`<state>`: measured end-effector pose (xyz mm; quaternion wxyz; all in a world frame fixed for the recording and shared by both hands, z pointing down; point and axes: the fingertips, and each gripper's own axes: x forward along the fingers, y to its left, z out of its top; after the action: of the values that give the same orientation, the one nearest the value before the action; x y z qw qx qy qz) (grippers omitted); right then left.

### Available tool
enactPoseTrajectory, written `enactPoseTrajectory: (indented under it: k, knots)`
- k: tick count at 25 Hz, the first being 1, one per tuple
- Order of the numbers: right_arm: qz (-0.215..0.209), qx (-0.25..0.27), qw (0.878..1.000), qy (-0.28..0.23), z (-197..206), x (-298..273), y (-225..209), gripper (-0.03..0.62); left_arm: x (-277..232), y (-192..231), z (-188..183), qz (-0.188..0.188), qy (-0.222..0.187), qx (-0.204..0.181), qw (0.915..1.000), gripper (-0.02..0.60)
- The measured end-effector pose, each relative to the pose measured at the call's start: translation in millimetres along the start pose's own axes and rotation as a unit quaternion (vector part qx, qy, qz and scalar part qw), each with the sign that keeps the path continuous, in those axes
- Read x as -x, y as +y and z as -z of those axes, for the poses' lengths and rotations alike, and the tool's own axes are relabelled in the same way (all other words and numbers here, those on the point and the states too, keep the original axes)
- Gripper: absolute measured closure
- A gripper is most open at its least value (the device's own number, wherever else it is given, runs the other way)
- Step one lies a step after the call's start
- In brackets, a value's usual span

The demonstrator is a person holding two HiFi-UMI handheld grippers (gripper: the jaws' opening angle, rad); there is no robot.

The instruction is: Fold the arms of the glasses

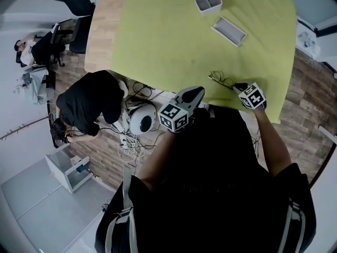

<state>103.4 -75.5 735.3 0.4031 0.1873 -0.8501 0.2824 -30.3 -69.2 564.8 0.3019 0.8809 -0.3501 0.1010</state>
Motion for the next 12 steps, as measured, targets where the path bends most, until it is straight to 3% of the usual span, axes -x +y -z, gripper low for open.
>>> enactPoseTrajectory:
  k: [12]
  knots:
    - [-0.007, -0.019, 1.0, 0.002, 5.5, -7.9, -7.7, 0.543, -2.2, -4.0, 2.4, -0.005, 0.003, 0.0, 1.0, 0.549]
